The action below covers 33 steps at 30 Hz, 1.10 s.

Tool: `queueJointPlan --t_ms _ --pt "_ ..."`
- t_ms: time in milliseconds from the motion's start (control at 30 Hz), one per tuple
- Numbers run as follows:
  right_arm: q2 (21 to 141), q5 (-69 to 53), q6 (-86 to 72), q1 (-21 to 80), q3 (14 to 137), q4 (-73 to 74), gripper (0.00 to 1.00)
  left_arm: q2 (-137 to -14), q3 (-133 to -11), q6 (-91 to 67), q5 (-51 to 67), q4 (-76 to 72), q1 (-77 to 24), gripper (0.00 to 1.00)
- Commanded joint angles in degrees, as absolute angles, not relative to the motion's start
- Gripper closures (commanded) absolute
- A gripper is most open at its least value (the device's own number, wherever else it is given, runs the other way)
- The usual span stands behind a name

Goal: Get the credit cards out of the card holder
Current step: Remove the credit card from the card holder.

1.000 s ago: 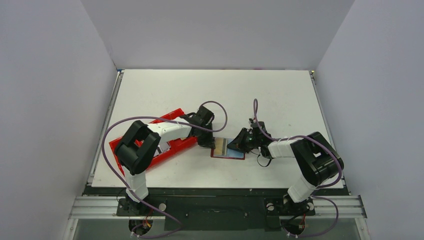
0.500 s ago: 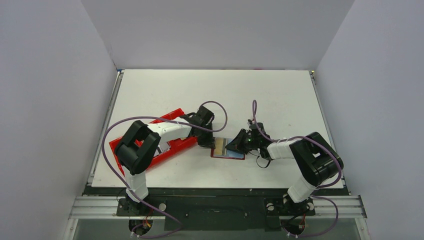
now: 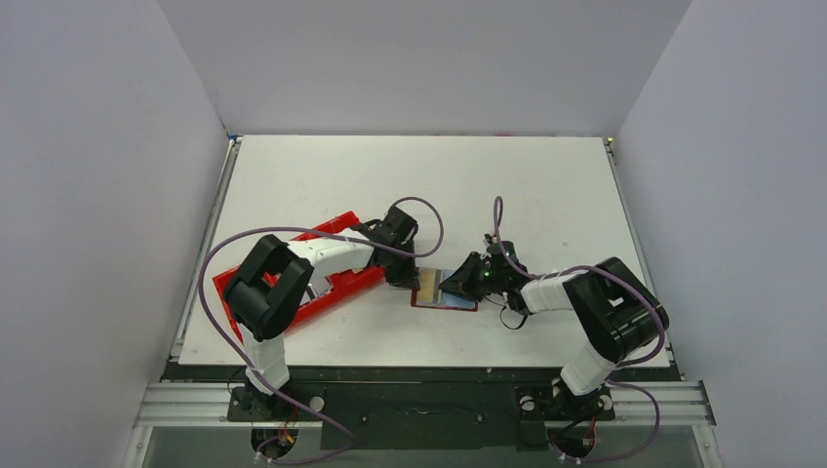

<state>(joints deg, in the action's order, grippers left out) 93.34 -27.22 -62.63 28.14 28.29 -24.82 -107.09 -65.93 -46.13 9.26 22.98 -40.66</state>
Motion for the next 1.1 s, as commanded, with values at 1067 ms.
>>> queueJointPlan --t_ms 1067 --pt "93.07 -32.46 -64.30 30.98 27.18 -35.42 0.88 -111.88 -63.62 -45.18 5.10 24.91 -41.19 1.00"
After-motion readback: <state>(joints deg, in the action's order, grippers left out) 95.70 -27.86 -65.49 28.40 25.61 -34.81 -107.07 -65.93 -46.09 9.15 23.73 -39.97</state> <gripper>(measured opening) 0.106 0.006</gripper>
